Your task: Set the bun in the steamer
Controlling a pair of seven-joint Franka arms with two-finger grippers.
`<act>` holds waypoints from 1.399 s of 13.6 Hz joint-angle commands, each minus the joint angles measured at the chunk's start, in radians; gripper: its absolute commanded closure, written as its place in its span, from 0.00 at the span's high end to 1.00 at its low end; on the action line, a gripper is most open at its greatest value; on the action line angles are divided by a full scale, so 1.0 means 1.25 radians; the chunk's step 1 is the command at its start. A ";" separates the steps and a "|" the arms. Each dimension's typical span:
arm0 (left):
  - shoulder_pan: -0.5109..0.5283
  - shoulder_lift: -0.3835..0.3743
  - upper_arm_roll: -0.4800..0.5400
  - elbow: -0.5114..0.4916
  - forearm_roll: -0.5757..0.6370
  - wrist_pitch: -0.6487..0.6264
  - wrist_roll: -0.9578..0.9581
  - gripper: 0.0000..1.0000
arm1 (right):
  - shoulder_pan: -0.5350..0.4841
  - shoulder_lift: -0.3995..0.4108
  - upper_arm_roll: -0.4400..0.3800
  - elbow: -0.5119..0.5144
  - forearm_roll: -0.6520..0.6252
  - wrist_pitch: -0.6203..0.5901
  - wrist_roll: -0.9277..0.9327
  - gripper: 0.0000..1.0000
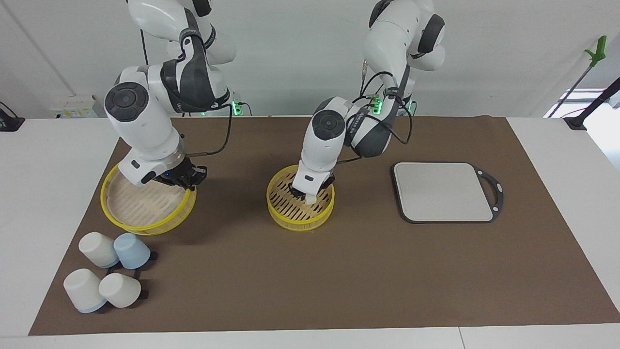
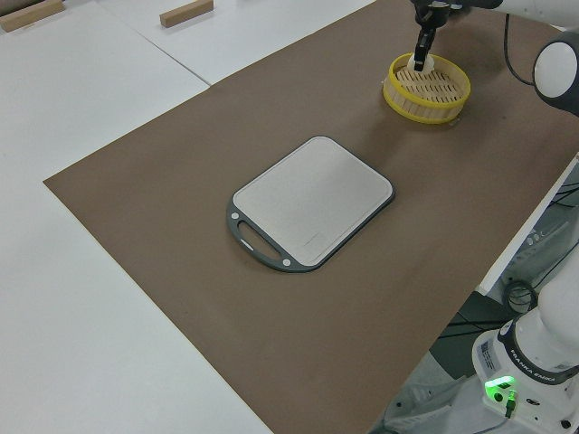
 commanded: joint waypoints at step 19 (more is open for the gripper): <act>0.202 -0.309 0.095 -0.148 0.017 -0.180 0.102 1.00 | 0.149 -0.031 0.012 -0.039 0.033 0.141 0.251 0.00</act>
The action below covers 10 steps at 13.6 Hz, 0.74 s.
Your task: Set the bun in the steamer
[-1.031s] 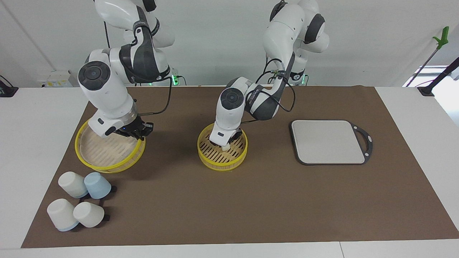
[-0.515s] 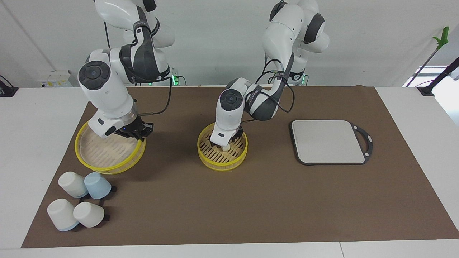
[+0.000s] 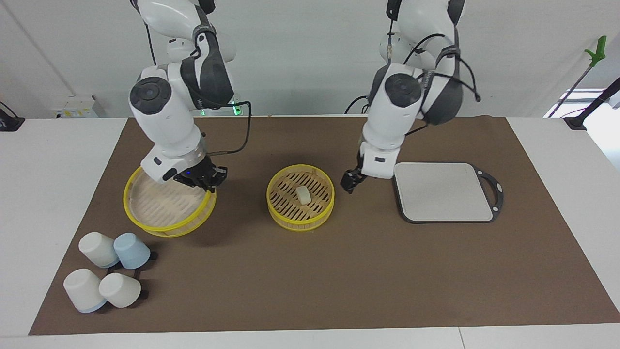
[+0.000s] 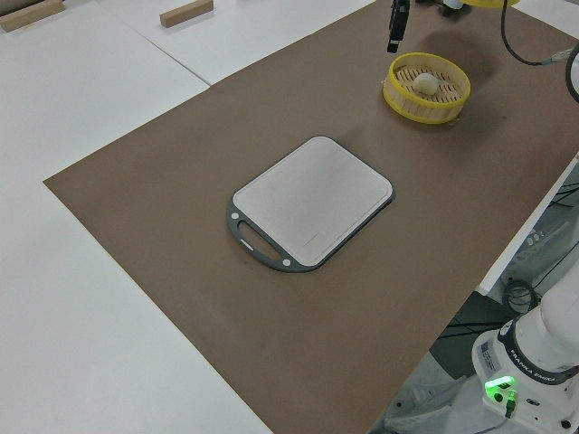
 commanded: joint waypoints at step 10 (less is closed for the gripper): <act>0.340 -0.283 -0.009 -0.249 0.037 -0.148 0.623 1.00 | 0.323 0.059 -0.001 0.011 -0.036 0.114 0.427 0.00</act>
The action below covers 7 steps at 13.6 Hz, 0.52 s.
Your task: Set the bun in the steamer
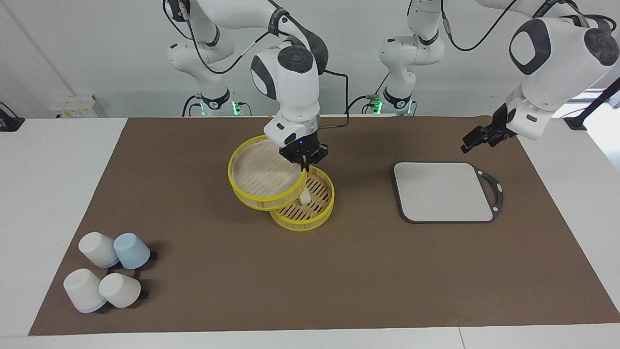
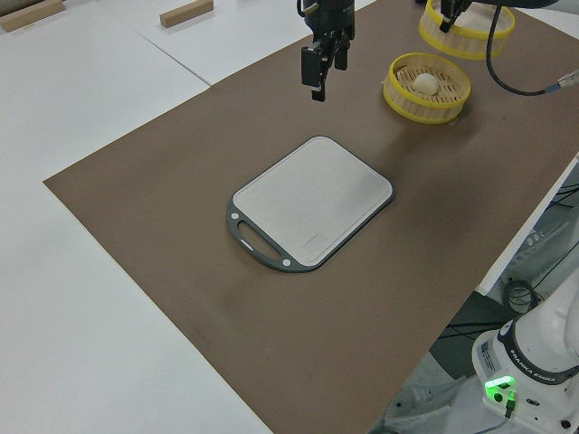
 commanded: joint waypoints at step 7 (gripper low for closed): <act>0.017 -0.104 -0.019 -0.112 0.037 0.066 0.124 1.00 | 0.043 0.120 -0.005 0.100 -0.042 0.053 0.108 0.00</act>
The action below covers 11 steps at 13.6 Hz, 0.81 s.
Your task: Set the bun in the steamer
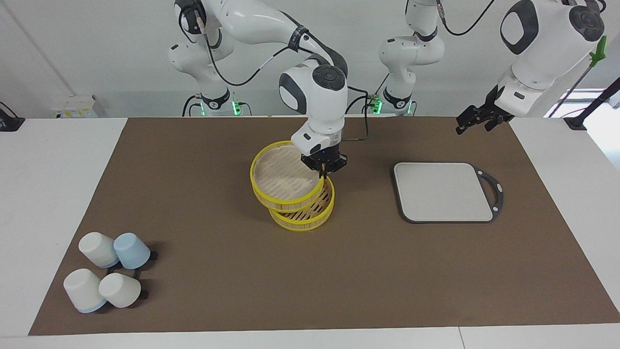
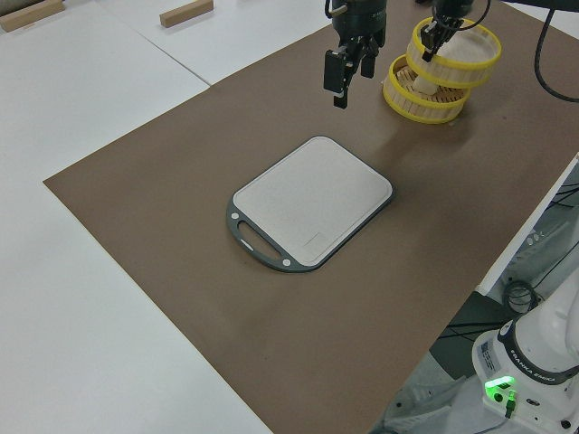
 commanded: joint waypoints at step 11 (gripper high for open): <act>0.010 0.043 -0.052 0.042 0.065 0.013 0.047 1.00 | 0.032 0.051 0.000 0.037 -0.013 0.067 0.043 0.00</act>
